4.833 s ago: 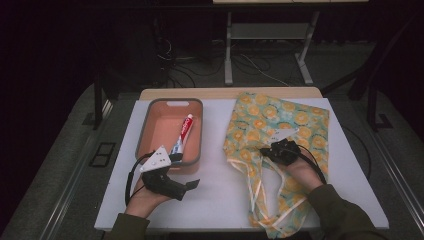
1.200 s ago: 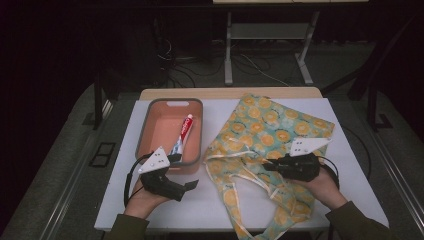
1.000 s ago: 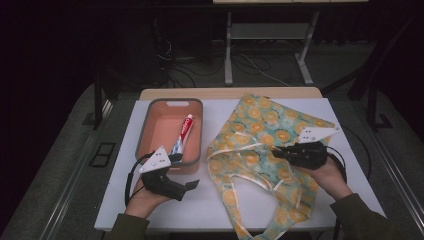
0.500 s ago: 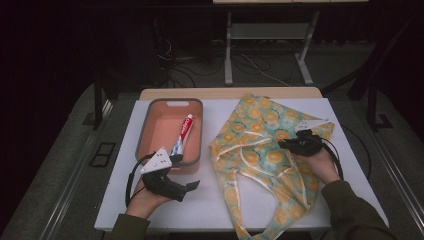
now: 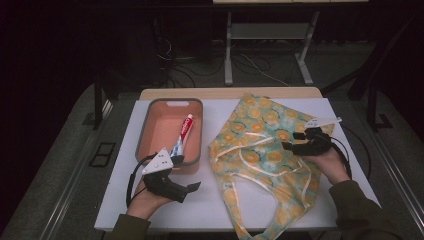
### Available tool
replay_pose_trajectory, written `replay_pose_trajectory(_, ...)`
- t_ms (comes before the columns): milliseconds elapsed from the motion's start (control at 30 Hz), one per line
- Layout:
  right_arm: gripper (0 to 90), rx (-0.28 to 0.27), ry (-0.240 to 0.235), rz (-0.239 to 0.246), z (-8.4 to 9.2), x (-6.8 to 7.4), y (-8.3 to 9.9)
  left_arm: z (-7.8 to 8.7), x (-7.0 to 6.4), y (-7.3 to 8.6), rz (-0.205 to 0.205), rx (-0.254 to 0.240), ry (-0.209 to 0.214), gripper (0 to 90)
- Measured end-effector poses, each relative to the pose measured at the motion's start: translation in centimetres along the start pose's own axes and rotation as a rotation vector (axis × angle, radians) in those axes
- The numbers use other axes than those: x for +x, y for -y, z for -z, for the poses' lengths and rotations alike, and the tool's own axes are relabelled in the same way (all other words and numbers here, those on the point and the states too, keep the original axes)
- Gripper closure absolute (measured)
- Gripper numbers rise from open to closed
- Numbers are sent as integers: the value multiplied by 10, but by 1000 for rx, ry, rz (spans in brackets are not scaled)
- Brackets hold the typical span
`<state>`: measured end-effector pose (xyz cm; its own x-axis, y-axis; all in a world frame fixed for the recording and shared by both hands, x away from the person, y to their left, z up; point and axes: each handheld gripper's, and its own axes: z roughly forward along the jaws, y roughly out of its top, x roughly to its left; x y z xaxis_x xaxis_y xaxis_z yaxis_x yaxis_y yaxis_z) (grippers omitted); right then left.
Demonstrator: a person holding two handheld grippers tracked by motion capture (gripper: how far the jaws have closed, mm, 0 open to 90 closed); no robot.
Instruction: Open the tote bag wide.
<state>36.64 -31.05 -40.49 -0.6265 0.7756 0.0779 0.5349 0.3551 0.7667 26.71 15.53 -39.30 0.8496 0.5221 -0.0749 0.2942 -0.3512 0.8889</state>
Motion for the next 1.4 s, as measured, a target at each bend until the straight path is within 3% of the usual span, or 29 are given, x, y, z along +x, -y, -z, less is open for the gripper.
replay_pose_trajectory(233, 270, -11, -21, 34, 26, 10, 0, 1, 0, 0, 3, -2, -4, 0)
replay_pose_trajectory(367, 249, -10, -72, 52, 32, 15, 6, 1, 1, 0, 4, 0, -4, 0)
replay_pose_trajectory(467, 277, 9, -143, 78, 31, 28, 13, 1, 0, 0, 3, 2, -4, 0)
replay_pose_trajectory(667, 471, 53, -230, 191, 20, 62, 21, 0, -1, 0, -1, 4, -4, 0)
replay_pose_trajectory(833, 635, 107, -269, 238, 4, 80, 22, 0, -1, 0, -1, 6, -3, 0)
replay_pose_trajectory(933, 698, 123, -269, 258, -6, 87, 24, -1, -1, 0, 0, 5, -2, 0)
replay_pose_trajectory(1200, 605, 164, -249, 303, -24, 97, 28, -2, -2, 0, -4, 9, 0, 0)
replay_pose_trajectory(1400, 501, 192, -243, 310, -36, 99, 33, -2, -2, 0, -5, 9, 1, 0)
